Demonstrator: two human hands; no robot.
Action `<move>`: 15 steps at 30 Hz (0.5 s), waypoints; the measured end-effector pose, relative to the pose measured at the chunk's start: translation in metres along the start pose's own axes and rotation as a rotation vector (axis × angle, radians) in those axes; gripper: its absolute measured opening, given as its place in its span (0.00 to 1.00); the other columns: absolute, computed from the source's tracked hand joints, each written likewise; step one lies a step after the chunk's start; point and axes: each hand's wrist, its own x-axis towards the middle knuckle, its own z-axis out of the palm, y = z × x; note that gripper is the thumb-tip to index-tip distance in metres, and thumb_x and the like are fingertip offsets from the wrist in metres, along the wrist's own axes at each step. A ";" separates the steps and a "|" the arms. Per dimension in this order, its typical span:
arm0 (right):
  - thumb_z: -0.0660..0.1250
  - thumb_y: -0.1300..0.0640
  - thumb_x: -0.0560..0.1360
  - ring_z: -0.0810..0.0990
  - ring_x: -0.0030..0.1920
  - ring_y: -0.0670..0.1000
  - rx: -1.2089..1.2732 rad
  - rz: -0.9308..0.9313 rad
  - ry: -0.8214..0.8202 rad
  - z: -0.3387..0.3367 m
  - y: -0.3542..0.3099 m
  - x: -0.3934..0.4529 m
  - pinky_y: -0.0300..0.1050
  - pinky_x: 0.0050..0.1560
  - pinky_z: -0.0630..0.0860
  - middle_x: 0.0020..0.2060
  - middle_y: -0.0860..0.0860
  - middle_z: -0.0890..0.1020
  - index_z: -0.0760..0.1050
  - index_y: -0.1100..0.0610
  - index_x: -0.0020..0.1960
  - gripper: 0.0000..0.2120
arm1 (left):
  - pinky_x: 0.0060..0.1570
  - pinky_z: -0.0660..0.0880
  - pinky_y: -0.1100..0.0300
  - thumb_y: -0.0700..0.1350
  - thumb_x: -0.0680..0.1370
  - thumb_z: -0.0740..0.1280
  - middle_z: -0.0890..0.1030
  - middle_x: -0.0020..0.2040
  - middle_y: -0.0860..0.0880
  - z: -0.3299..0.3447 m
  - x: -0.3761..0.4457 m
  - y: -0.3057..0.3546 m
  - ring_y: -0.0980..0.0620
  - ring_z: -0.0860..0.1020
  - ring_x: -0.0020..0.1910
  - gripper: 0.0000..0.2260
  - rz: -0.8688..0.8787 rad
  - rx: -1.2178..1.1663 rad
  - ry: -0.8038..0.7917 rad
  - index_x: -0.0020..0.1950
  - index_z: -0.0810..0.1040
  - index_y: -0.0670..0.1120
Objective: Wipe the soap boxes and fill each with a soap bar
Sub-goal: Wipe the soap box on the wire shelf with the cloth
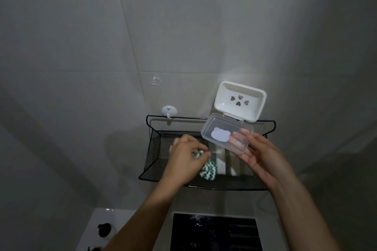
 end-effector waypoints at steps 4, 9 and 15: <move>0.71 0.63 0.69 0.87 0.52 0.55 -0.039 0.024 -0.071 0.019 0.012 -0.002 0.48 0.47 0.85 0.54 0.61 0.85 0.77 0.64 0.60 0.19 | 0.47 0.78 0.61 0.51 0.75 0.72 0.85 0.44 0.52 -0.005 -0.012 0.024 0.56 0.83 0.45 0.07 -0.233 -0.617 -0.043 0.48 0.83 0.48; 0.74 0.63 0.66 0.87 0.51 0.53 -0.095 0.034 -0.104 0.039 0.028 -0.003 0.43 0.49 0.82 0.53 0.59 0.86 0.77 0.62 0.58 0.21 | 0.47 0.80 0.55 0.39 0.78 0.69 0.85 0.48 0.41 -0.008 -0.006 0.024 0.46 0.85 0.48 0.06 -0.412 -1.078 0.005 0.53 0.78 0.39; 0.75 0.60 0.66 0.85 0.55 0.58 -0.070 0.073 -0.083 0.036 0.037 -0.003 0.53 0.58 0.81 0.54 0.60 0.86 0.78 0.61 0.58 0.21 | 0.39 0.83 0.52 0.39 0.79 0.68 0.86 0.41 0.44 -0.043 0.013 0.001 0.46 0.85 0.41 0.05 -0.398 -1.051 0.119 0.49 0.80 0.37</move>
